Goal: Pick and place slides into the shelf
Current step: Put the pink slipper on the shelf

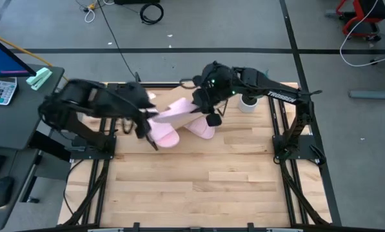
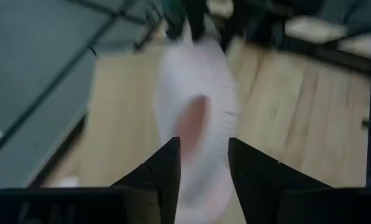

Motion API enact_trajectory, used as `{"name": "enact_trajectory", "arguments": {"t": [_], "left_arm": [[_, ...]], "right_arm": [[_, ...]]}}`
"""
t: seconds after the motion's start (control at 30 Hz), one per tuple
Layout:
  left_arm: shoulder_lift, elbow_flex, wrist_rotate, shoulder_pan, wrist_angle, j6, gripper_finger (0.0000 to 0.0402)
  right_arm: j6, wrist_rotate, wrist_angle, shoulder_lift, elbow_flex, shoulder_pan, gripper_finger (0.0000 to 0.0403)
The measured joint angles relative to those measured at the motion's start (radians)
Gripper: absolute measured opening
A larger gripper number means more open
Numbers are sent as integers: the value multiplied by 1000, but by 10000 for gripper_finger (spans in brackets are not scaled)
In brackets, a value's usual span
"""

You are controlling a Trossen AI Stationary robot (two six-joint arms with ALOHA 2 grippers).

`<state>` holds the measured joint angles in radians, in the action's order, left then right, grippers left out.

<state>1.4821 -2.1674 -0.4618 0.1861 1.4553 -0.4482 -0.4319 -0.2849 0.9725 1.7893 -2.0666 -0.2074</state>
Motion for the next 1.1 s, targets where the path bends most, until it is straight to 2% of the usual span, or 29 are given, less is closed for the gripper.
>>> {"name": "enact_trajectory", "arguments": {"t": [0.07,0.4,0.63,0.93,1.1], "left_arm": [[-41,0,-30,4,-38,23,146],[-211,0,-156,4,-61,89,156],[-239,0,-255,2,-77,159,146],[-207,2,-272,0,-84,205,145],[-186,1,-278,-17,-85,181,150]], "right_arm": [[24,-93,-101,0,0,-23,82],[251,-400,-438,15,0,-177,82],[410,-508,-722,110,3,-230,81],[661,-656,-1070,274,5,-271,80],[764,-729,-1208,340,5,-299,80]]}}
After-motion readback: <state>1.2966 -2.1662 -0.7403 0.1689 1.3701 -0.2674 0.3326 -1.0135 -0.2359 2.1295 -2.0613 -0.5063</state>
